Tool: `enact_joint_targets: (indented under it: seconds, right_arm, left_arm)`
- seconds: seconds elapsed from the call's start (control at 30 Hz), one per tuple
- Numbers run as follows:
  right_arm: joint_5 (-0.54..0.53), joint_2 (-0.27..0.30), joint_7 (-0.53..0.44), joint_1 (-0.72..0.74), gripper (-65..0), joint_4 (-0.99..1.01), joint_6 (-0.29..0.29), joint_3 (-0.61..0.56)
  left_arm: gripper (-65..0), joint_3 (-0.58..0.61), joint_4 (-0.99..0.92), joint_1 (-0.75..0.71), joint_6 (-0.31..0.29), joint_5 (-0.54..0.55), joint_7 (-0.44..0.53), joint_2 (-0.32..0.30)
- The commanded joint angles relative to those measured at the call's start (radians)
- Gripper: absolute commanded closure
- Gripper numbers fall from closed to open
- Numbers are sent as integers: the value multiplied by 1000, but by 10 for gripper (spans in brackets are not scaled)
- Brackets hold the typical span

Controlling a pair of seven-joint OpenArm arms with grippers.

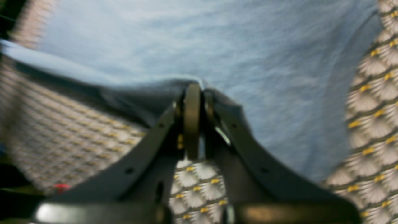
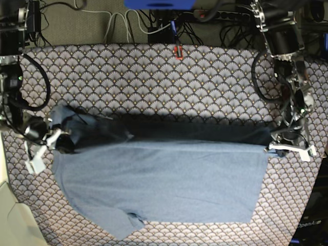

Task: Fold the T-shirt properly
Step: 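Lift the shoulder edge with both grippers and fold it over the shirt body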

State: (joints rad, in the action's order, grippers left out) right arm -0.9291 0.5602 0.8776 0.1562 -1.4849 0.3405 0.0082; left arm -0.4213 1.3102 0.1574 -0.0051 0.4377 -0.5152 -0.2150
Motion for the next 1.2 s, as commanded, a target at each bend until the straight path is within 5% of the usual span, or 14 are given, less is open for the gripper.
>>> enact_joint_targets:
  seconds: [0.0, 0.27, 0.5, 0.67, 1.17]
  right_arm:
    - [28, 17, -25, 41, 0, -10, 7, -18]
    - [358, -58, -27, 122, 0, -10, 9, -93]
    - [698, -134, -50, 147, 0, -10, 104, -90]
    - [867, -180, -127, 148, 0, 5, 111, -93]
    - [913, -200, -217, 256, 0, 194, 111, -139]
  left_arm:
    - [-5, -3, 6, 41, -5, -27, 31, -8]
    - [-5, 83, -83, 121, -5, -115, 42, -14]
    - [-6, 111, -120, 166, -5, -187, 42, -14]
    - [-8, 111, -129, 199, -6, -244, 43, -8]
    - [-10, 111, -165, 209, -6, -250, 111, -14]
